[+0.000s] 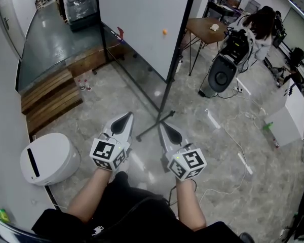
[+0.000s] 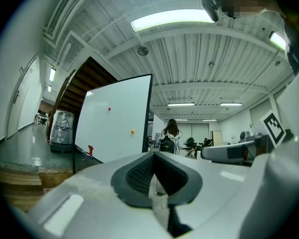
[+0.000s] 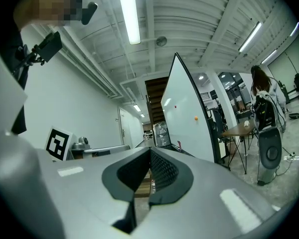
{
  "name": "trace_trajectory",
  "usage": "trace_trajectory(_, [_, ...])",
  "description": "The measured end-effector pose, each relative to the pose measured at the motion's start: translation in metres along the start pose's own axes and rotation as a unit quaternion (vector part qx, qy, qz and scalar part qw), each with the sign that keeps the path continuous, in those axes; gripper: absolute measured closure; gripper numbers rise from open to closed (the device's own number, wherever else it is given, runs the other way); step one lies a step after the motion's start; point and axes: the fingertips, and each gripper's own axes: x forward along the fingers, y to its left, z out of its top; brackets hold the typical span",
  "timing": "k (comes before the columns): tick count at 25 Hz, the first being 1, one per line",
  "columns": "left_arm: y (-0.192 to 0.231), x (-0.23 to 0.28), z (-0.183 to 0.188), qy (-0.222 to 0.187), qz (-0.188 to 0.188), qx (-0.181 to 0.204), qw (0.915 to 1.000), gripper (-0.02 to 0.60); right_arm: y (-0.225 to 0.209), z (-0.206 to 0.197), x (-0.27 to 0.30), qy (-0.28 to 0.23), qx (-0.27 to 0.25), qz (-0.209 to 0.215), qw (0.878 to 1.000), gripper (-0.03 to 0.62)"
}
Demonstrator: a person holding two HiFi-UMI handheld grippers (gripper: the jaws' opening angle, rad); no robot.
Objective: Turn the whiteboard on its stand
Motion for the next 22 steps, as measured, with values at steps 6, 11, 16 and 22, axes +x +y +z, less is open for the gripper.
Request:
trace_trajectory(6, [0.031,0.023,-0.002,0.002,-0.010,-0.006,0.9999,0.578,-0.006,0.002,0.038,0.003,-0.012,-0.006,1.000,0.586])
trace_trajectory(11, [0.060,0.053,0.008,0.000,-0.030,-0.004,0.9995,0.580,-0.018,0.011,0.077,0.001,-0.016,-0.022,1.000,0.586])
trace_trajectory(16, [0.095,0.085,0.013,-0.002,-0.049,-0.014,0.9987,0.580,-0.030,0.017,0.116,-0.001,-0.025,-0.038,0.999,0.586])
trace_trajectory(22, [0.122,0.110,0.025,-0.011,-0.092,-0.008,0.9957,0.580,-0.036,0.023,0.160,0.001,-0.043,-0.058,0.997,0.586])
